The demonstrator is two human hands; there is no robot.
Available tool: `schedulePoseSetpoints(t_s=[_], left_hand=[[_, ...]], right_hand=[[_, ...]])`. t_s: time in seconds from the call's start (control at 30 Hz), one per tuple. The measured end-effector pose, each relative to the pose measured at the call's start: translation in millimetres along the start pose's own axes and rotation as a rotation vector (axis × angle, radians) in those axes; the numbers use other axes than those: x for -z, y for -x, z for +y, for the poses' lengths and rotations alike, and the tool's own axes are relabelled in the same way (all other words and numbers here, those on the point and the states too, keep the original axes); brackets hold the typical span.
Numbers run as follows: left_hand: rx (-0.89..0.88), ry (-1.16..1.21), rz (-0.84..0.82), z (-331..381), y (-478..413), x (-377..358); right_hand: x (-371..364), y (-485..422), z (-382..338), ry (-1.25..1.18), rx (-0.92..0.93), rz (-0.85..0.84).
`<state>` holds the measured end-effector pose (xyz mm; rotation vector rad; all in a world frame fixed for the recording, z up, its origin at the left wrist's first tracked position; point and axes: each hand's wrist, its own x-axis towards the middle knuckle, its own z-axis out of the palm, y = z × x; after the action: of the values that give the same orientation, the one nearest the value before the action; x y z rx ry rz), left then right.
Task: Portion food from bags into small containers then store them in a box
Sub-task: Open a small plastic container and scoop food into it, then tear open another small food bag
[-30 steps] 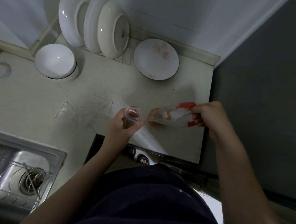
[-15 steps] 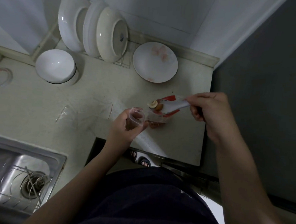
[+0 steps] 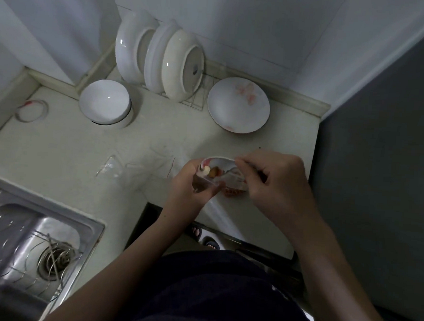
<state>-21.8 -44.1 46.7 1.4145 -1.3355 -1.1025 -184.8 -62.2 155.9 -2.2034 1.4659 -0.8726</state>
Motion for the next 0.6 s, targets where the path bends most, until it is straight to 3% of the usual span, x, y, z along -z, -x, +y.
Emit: schedulePoseSetpoints(t_s=[0.1, 0.2, 0.3, 0.4, 0.6], left_hand=[[-0.025, 0.017, 0.028, 2, -1, -1], [-0.013, 0.051, 0.019, 2, -2, -3], [0.001, 0.080, 0.026, -5, -7, -4], [0.035, -0.090, 0.012, -20, -26, 3], [0.108, -0.484, -0.097, -60, -81, 21]], right_hand=[[-3, 4, 2, 0.086, 0.102, 0.021], [-3, 7, 6, 0.067, 0.096, 0.145], [-3, 6, 13, -0.145, -0.176, 0.235], [-7, 5, 22, -0.531, -0.535, 0.294], [-26, 12, 20, -0.845, -0.809, 0.388]])
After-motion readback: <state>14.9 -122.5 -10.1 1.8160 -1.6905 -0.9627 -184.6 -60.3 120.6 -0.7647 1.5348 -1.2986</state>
